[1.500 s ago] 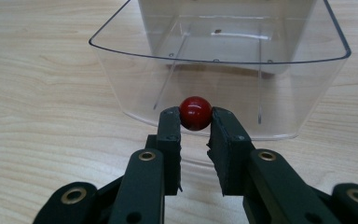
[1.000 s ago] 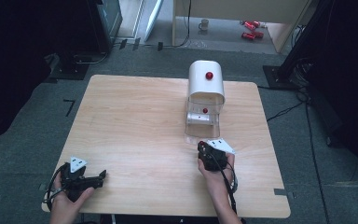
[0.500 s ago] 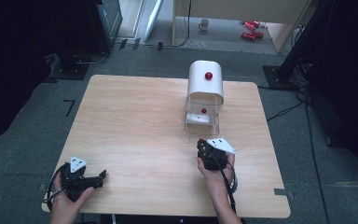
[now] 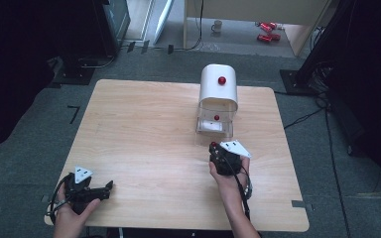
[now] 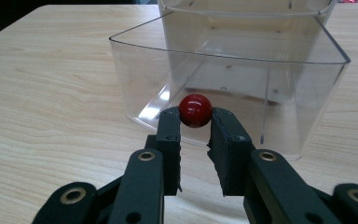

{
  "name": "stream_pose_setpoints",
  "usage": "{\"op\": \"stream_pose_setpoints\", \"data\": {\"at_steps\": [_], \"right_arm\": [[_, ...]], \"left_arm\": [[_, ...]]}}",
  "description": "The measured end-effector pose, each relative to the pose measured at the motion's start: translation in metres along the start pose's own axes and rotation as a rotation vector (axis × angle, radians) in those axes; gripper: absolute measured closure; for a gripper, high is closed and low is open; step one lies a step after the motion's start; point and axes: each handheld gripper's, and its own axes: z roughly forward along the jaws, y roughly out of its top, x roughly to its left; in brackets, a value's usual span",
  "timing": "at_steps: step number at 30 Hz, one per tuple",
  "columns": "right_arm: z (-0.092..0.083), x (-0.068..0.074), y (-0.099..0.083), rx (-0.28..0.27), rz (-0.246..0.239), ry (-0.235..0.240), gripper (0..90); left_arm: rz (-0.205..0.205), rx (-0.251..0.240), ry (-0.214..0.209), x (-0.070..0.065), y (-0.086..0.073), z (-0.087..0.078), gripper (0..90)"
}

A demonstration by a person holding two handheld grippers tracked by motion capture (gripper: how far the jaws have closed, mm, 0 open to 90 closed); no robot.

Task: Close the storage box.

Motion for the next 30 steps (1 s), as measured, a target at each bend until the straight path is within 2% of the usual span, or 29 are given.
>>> {"op": "stream_pose_setpoints", "data": {"at_steps": [9,17,20,30], "right_arm": [[0.003,0.0,0.008,-0.012,0.003,0.001,75.2],[0.009,0.001,0.004,0.001,0.0,-0.006,75.2],[0.014,0.001,-0.002,0.023,-0.001,-0.004,75.1],[0.022,-0.002,0.0,0.018,0.003,-0.012,75.2]], "left_arm": [[0.0,0.0,0.0,0.0,0.0,0.0,0.0],[0.0,0.0,0.0,0.0,0.0,0.0,0.0],[0.0,0.0,0.0,0.0,0.0,0.0,0.0],[0.0,0.0,0.0,0.0,0.0,0.0,0.0]]}}
